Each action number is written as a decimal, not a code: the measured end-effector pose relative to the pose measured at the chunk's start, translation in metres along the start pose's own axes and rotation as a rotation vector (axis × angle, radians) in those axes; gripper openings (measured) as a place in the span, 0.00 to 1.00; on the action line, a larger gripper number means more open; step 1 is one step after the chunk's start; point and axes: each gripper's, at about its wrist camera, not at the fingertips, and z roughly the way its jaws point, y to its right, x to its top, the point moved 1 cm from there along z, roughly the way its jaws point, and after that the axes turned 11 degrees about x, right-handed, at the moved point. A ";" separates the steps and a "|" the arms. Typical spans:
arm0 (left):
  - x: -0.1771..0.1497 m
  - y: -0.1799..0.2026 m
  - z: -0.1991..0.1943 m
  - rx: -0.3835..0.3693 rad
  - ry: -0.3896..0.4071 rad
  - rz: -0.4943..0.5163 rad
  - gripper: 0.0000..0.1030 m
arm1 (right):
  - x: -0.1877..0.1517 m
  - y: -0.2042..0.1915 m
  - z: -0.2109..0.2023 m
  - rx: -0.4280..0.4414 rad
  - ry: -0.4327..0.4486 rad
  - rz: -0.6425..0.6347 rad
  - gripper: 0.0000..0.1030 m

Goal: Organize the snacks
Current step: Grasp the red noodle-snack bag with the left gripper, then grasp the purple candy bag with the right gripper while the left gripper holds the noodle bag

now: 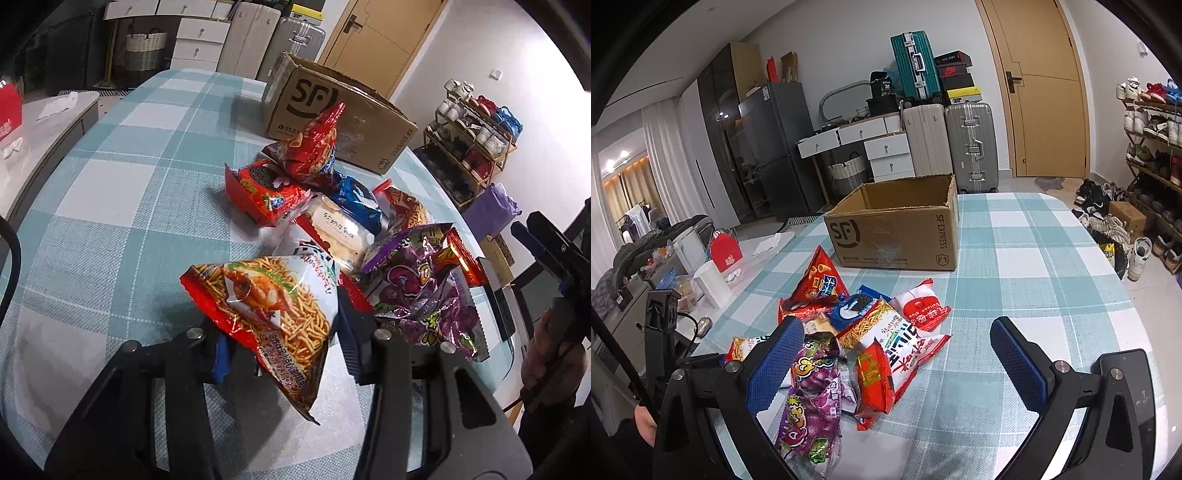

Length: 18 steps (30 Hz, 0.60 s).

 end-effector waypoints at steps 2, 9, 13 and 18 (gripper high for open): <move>-0.001 -0.002 -0.002 -0.001 -0.001 -0.006 0.43 | 0.000 -0.001 -0.001 0.006 -0.001 0.002 1.00; -0.003 -0.002 -0.016 -0.001 0.024 0.003 0.42 | -0.010 0.003 -0.003 0.097 -0.037 0.044 1.00; -0.004 -0.001 -0.022 -0.006 0.034 0.008 0.42 | -0.025 0.008 -0.003 0.138 -0.066 0.075 1.00; -0.005 -0.001 -0.028 -0.011 0.038 0.009 0.42 | -0.047 0.012 -0.002 0.176 -0.109 0.106 1.00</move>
